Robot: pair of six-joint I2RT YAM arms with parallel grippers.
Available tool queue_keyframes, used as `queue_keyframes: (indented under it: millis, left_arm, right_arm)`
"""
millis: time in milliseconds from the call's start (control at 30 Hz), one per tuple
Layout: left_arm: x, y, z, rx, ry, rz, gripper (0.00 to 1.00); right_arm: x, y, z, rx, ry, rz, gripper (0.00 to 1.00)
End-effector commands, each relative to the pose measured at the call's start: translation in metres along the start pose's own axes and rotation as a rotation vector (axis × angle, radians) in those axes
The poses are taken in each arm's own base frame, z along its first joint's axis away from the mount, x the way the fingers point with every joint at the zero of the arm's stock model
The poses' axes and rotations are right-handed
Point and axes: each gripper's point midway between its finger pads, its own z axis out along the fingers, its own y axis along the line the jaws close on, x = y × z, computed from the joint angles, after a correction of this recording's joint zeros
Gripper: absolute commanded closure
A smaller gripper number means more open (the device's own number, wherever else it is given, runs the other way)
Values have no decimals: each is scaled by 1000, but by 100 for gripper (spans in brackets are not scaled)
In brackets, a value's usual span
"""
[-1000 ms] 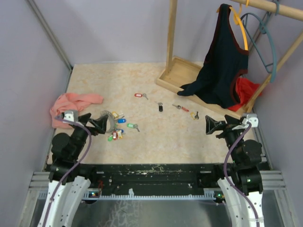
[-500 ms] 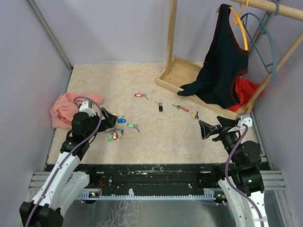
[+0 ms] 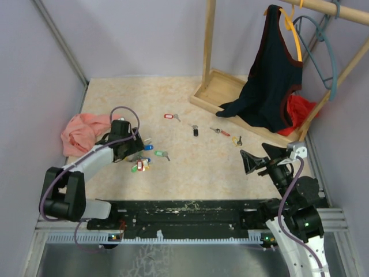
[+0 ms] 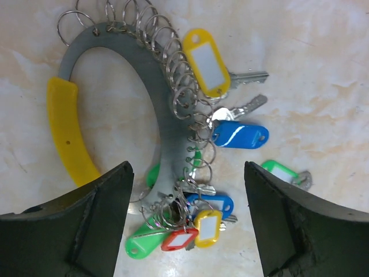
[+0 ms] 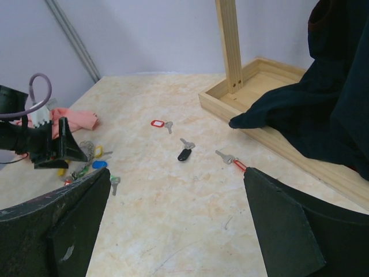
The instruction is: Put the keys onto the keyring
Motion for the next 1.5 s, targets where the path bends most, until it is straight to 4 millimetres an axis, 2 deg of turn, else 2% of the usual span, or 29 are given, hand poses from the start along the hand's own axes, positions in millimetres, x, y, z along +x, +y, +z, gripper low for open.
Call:
queue_keyframes:
  millis: [0, 133, 300, 433, 533, 633, 767, 867, 967, 1167, 1333, 1467]
  left_arm:
    - [-3, 16, 9, -95, 7, 43, 18]
    - [3, 22, 18, -141, 46, 86, 19]
    - [14, 19, 29, -148, 94, 148, 23]
    - [29, 11, 33, -127, 156, 177, 31]
    - [40, 7, 32, -129, 189, 200, 41]
    - [56, -1, 29, -88, 222, 208, 45]
    - [71, -28, 21, 23, 228, 216, 56]
    - [80, -56, 11, 124, 220, 224, 64]
    - [89, -85, 4, 219, 210, 236, 68]
    - [101, -133, -8, 362, 186, 255, 75]
    - [100, -163, -23, 470, 94, 320, 77]
    - [101, -169, -28, 479, 2, 418, 77]
  right_arm:
    - [-14, 8, -2, -38, -58, -9, 1]
    - [-15, 8, -2, -37, -62, -8, 1]
    - [-13, 9, -1, -41, -57, -6, 1]
    - [-13, 9, -1, -41, -54, -6, 1]
    - [-13, 9, -1, -41, -51, -6, 1]
    - [-12, 9, 0, -46, -44, -5, 1]
    - [-7, 11, 4, -60, -13, -6, 1]
    - [0, 12, 9, -67, 29, -4, 1]
    - [7, 11, 15, -61, 80, 4, 1]
    - [40, 26, 34, -167, 238, 68, 1]
    - [74, 39, 51, -277, 327, 156, 1]
    - [92, 46, 67, -327, 369, 234, 3]
